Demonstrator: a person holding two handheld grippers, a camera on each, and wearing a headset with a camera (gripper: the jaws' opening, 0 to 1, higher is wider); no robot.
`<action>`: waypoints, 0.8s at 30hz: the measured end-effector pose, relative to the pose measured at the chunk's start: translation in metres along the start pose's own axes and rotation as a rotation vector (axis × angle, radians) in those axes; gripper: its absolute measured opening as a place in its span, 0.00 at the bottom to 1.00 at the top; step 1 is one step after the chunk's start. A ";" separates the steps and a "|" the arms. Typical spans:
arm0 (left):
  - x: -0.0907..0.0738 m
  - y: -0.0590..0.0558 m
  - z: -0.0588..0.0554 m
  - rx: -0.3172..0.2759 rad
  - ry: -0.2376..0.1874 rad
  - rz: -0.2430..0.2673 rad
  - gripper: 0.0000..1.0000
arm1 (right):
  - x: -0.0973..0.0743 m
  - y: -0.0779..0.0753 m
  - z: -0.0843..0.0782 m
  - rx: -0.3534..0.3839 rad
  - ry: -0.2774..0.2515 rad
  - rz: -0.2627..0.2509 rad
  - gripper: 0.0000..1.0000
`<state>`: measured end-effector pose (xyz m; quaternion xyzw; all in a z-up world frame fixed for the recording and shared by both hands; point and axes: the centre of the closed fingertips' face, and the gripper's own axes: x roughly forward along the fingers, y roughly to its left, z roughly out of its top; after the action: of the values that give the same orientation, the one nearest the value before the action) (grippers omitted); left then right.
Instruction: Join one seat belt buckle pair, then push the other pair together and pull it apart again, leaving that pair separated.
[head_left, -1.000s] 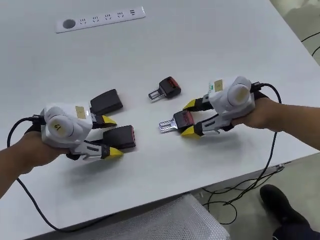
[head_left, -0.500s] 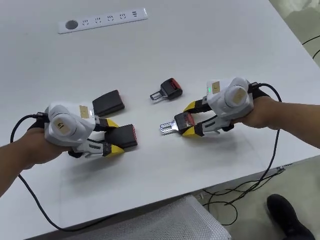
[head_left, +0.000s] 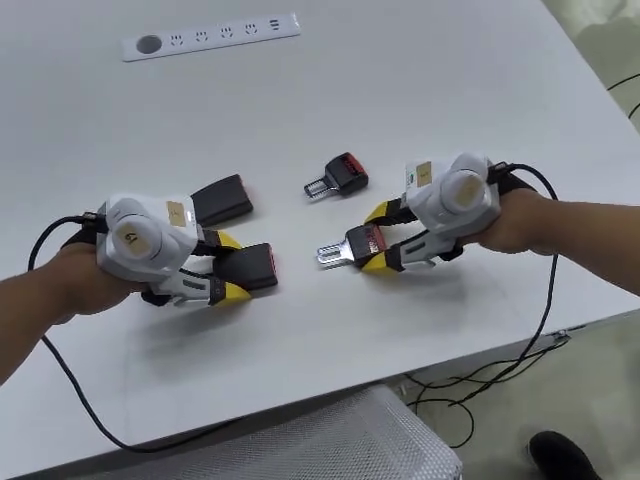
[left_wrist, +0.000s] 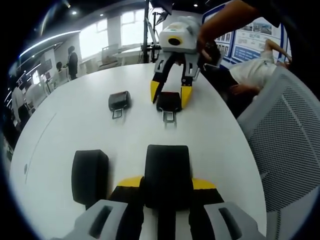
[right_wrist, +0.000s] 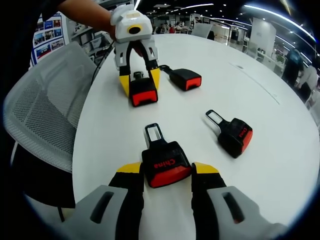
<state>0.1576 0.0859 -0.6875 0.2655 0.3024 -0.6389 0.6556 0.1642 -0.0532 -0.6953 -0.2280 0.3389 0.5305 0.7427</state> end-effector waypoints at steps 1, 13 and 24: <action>0.000 0.000 0.000 -0.001 0.000 0.000 0.35 | 0.001 -0.001 0.001 0.003 -0.003 -0.003 0.35; 0.000 0.001 -0.002 -0.008 0.014 -0.002 0.34 | 0.015 0.005 0.021 0.007 -0.035 -0.002 0.35; -0.001 0.003 -0.003 -0.004 0.031 -0.014 0.34 | 0.029 0.012 0.050 -0.014 -0.066 0.024 0.35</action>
<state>0.1608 0.0886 -0.6887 0.2721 0.3156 -0.6385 0.6470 0.1718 0.0041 -0.6838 -0.2116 0.3134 0.5490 0.7454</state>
